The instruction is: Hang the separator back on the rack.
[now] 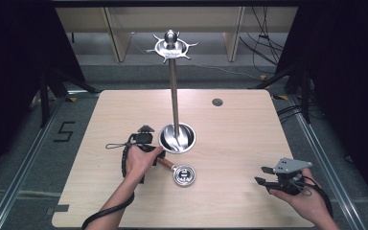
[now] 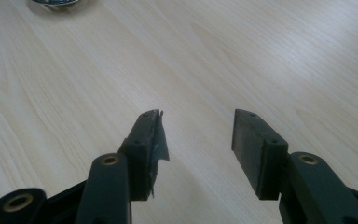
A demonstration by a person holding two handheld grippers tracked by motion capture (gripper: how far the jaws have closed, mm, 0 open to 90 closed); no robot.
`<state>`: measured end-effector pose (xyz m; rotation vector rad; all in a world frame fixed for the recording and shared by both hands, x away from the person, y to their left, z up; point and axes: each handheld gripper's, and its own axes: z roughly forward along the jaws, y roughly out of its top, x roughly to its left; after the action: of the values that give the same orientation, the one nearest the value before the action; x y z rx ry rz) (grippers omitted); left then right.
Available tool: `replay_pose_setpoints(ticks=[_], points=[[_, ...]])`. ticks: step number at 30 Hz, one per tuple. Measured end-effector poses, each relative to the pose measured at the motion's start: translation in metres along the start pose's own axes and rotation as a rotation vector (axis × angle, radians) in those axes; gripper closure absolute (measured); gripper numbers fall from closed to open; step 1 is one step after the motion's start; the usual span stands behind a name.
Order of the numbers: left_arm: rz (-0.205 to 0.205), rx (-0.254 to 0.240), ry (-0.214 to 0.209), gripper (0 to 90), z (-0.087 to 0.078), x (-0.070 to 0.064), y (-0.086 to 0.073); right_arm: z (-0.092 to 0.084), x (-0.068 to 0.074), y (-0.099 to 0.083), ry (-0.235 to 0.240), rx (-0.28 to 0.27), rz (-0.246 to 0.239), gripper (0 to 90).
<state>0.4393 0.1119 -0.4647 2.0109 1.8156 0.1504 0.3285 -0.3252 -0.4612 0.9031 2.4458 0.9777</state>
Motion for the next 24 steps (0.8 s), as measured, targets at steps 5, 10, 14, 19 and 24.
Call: replay_pose_setpoints(ticks=[5, 10, 14, 19, 24], points=[[-0.002, 0.031, 0.023, 32.6, 0.006, -0.002, 0.001, 0.002, -0.001, 0.0, 0.007, -0.003, -0.03, 52.2], [-0.022, 0.03, 0.031, 32.5, 0.013, -0.005, 0.002, 0.003, 0.0, -0.002, 0.015, 0.013, -0.003, 51.8], [-0.026, 0.042, 0.038, 30.8, 0.015, -0.006, 0.005, 0.003, 0.002, -0.001, 0.023, 0.021, 0.008, 51.4], [-0.037, 0.042, 0.061, 28.5, 0.02, -0.012, 0.006, 0.005, 0.002, -0.002, 0.026, 0.031, 0.0, 51.1], [0.002, 0.054, 0.109, 31.1, 0.021, -0.019, 0.007, 0.005, 0.001, -0.003, 0.023, 0.023, -0.002, 50.9]])
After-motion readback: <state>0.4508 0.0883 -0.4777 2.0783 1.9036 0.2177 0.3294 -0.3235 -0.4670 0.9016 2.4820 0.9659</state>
